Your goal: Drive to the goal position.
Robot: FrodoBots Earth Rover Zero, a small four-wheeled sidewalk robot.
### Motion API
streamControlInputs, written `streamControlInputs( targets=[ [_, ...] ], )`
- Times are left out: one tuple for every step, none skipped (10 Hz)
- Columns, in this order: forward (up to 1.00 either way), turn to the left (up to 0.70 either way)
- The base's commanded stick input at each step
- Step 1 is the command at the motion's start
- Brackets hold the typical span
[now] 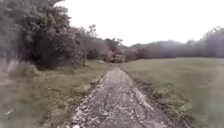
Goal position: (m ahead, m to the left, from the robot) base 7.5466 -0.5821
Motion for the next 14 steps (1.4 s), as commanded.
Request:
streamControlInputs(
  targets=[
    [0.85,0.0],
    [0.85,0.0],
    [0.85,0.0],
    [0.85,-0.01],
    [0.85,-0.04],
    [0.85,-0.22],
    [0.85,-0.05],
    [0.85,0.0],
    [0.85,0.0],
    [0.85,0.0],
    [0.85,0.0],
    [0.85,0.0],
    [0.85,0.0],
    [0.85,0.0]
  ],
)
